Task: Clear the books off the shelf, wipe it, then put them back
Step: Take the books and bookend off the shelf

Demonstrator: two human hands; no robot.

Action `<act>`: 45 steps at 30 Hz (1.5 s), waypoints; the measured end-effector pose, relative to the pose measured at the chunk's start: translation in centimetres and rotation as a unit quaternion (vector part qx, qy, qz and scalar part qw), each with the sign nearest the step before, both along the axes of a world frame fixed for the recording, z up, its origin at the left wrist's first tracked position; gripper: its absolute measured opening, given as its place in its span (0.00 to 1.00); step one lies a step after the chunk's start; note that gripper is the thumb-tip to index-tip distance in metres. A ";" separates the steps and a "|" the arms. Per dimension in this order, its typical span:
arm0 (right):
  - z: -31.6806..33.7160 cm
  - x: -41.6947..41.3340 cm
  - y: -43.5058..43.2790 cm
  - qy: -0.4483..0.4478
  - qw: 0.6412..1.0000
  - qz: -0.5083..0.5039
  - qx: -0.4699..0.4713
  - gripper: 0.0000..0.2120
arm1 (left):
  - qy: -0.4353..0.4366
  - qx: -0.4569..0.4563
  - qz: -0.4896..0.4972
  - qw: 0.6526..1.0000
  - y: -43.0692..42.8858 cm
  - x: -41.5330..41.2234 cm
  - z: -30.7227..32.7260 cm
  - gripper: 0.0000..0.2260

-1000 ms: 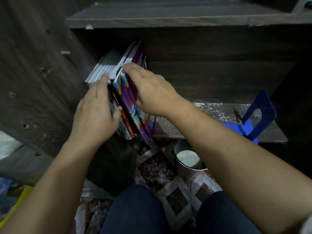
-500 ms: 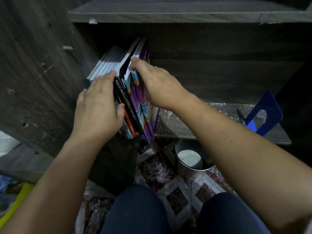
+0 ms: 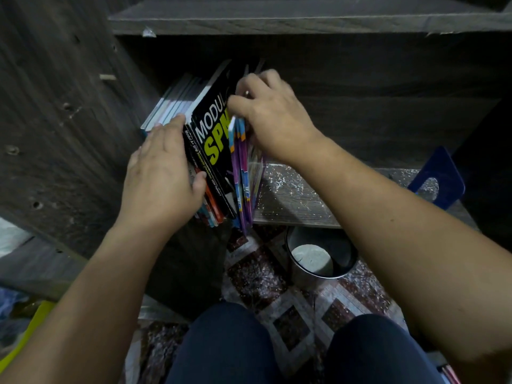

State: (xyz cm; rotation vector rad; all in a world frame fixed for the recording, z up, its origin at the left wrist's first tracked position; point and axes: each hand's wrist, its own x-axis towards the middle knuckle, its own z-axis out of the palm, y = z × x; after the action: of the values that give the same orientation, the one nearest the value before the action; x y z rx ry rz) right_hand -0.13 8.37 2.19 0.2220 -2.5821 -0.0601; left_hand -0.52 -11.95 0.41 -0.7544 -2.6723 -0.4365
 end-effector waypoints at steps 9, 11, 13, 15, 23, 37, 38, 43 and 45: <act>2.9 4.5 4.5 0.015 0.999 -0.046 -0.012 0.11 | 0.057 0.037 -0.066 0.995 4.1 5.8 -3.2 0.38; 3.7 6.8 5.1 0.038 0.996 -0.057 -0.050 0.11 | 0.007 0.049 -0.097 0.994 5.5 7.3 -4.9 0.38; 4.0 9.2 6.0 0.053 0.993 -0.066 -0.083 0.11 | -0.019 0.087 -0.102 0.991 6.4 8.1 -5.7 0.34; 3.6 11.5 6.6 0.046 0.988 -0.085 -0.121 0.10 | 0.016 0.097 -0.087 0.991 7.0 8.0 -5.5 0.26; 1.2 18.8 8.8 0.009 0.959 -0.249 -0.136 0.09 | 0.009 -0.035 -0.157 0.987 10.5 8.7 -2.2 0.05; -3.5 29.0 9.5 -0.182 0.910 -0.372 -0.027 0.06 | 0.064 -0.223 -0.290 0.929 18.9 17.2 -1.7 0.05; -3.9 30.6 9.9 -0.184 0.903 -0.386 -0.048 0.06 | 0.077 -0.242 -0.300 0.919 19.8 18.2 -1.7 0.06; -6.7 38.2 11.3 -0.223 0.845 -0.467 -0.134 0.14 | 0.157 -0.260 -0.433 0.848 24.0 24.4 -3.8 0.05; -8.2 41.4 11.6 -0.245 0.829 -0.474 -0.170 0.13 | 0.200 -0.226 -0.513 0.803 24.7 27.4 -4.8 0.04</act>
State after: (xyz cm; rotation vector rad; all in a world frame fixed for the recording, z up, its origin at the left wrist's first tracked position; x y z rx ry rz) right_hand 41.26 19.95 -6.03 -1.3452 -2.8518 0.1136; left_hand 26.90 12.77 -4.41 -2.1511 -1.7475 0.1637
